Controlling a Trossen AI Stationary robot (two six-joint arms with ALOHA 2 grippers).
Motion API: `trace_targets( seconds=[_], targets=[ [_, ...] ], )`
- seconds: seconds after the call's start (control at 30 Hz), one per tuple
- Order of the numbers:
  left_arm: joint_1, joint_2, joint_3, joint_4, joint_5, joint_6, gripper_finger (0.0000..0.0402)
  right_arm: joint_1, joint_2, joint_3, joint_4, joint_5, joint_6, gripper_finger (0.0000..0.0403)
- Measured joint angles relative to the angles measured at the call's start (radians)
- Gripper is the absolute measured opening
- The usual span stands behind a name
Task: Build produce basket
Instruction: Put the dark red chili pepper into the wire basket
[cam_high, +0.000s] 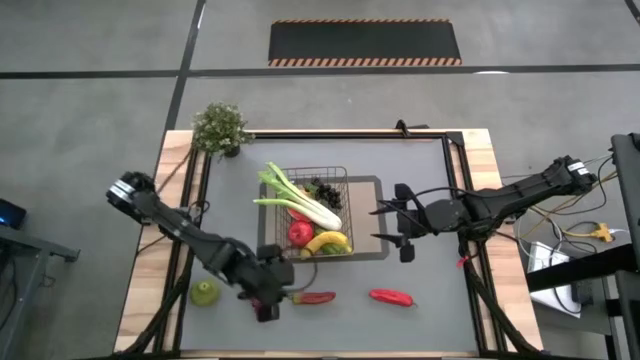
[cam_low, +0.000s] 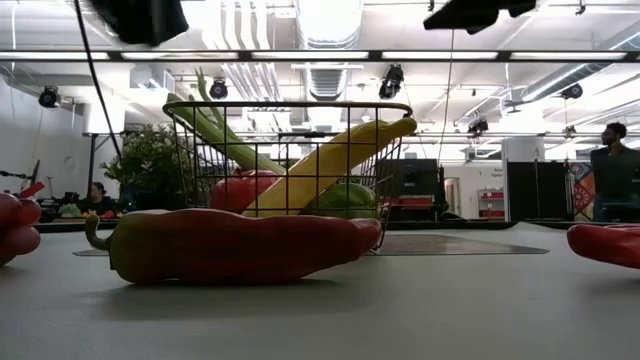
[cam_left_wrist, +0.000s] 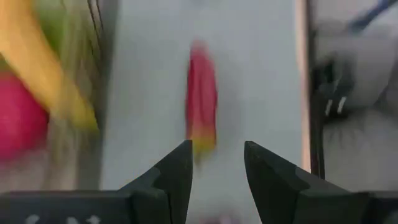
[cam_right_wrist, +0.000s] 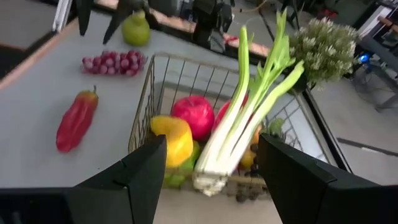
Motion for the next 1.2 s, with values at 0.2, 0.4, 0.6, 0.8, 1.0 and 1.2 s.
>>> trace_targets(
  seconds=[0.2, 0.4, 0.6, 0.8, 1.0, 1.2],
  targets=[
    [-0.008, 0.152, 0.106, -0.022, 0.048, -0.054, 0.0128, 0.000, -0.013, -0.011, -0.056, -0.004, -0.008, 0.0237],
    [-0.037, 0.310, 0.204, -0.025, 0.134, 0.018, 0.0128, 0.000, -0.019, -0.047, -0.049, -0.008, -0.018, 0.0237],
    [-0.040, 0.344, 0.237, -0.023, 0.138, 0.041, 0.0131, 0.000, -0.033, -0.107, -0.007, -0.008, -0.019, 0.0237],
    [-0.036, 0.339, 0.232, -0.026, 0.137, 0.039, 0.0189, 0.000, -0.064, -0.169, 0.040, -0.009, -0.042, 0.0237],
    [-0.018, 0.339, 0.182, -0.019, 0.027, 0.051, 0.0275, 0.000, -0.131, -0.191, 0.042, -0.009, -0.040, 0.0237],
    [-0.007, 0.339, 0.062, 0.200, -0.009, 0.072, 0.0297, 0.000, -0.191, -0.219, 0.042, -0.009, -0.026, 0.0237]
  ],
)
